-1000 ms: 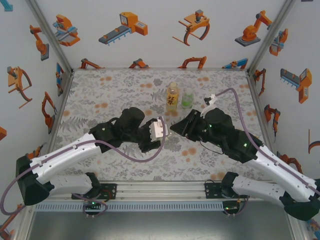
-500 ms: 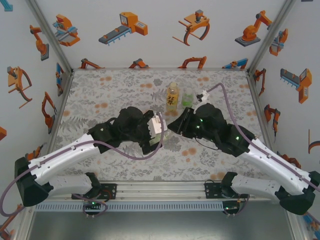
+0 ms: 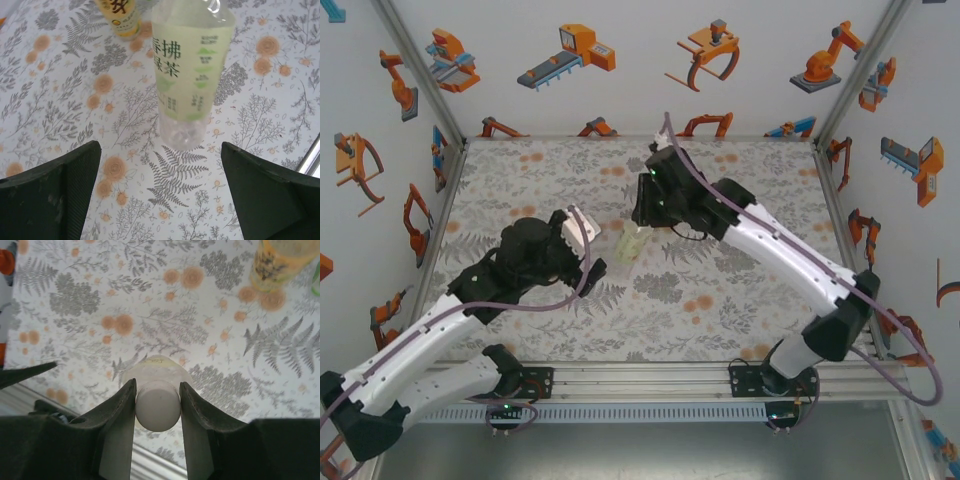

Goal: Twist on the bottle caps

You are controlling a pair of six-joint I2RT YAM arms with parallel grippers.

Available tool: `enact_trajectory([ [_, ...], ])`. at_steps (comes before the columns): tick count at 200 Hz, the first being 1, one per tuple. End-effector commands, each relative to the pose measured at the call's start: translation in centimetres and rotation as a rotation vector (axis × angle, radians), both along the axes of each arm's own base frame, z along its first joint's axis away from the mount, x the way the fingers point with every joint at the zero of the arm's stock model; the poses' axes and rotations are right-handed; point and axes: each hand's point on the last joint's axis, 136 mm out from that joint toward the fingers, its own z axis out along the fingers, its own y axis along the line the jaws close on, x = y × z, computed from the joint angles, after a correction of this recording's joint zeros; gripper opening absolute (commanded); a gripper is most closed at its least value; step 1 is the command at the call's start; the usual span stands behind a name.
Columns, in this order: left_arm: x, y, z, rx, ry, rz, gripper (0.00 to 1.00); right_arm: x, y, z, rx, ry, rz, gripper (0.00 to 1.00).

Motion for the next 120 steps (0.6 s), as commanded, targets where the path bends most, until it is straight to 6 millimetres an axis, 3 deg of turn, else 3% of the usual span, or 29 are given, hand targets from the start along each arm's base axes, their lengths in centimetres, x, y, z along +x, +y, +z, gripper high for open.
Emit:
enact_trajectory([
  [1,1.1,2.2,-0.2,-0.034,0.029,0.140,0.97,2.5,0.1,-0.1,-0.119,-0.049,0.065,0.06],
  [45,2.2,3.8,-2.7,0.044,0.101,0.215,0.97,8.0,1.9,-0.6,-0.179,-0.076,0.093,0.05],
  [120,1.6,3.1,-2.8,0.042,0.120,0.163,0.97,14.1,4.5,-2.4,-0.224,-0.106,0.112,0.04],
])
